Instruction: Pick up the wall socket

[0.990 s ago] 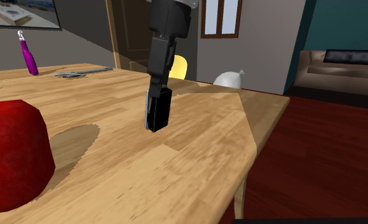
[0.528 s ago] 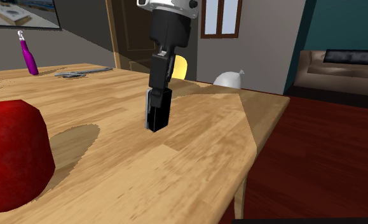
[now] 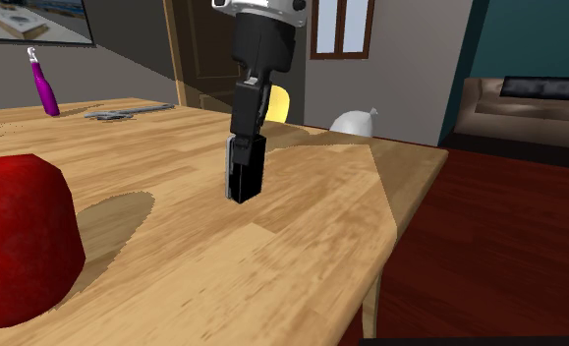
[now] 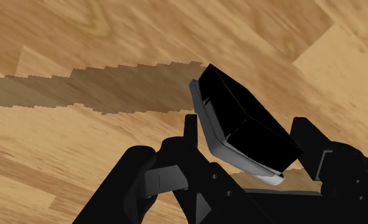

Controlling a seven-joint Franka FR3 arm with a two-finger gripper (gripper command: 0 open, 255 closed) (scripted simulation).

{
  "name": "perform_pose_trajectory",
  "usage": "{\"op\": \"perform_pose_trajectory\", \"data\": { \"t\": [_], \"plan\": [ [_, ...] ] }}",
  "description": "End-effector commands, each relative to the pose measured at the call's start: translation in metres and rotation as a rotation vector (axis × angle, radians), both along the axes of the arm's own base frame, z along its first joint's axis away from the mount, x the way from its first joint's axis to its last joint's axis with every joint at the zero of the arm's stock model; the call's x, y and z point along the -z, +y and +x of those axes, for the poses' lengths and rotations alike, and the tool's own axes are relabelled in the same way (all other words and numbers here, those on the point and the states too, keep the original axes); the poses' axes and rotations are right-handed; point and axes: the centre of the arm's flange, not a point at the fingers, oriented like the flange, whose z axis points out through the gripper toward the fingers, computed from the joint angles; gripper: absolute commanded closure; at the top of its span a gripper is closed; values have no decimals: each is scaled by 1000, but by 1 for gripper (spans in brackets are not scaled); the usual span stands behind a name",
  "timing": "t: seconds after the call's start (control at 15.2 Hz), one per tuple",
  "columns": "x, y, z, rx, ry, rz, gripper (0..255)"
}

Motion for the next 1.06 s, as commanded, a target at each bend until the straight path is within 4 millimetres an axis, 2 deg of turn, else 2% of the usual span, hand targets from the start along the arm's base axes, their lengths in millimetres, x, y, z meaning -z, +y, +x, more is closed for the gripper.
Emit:
{"op": "perform_pose_trajectory", "data": {
  "t": [0.0,0.86,0.99],
  "plan": [
    [-8,1,0,-1,1,1,255],
    [-76,1,0,-1,1,1,255],
    [-77,1,0,-1,1,1,255]
  ]
}}
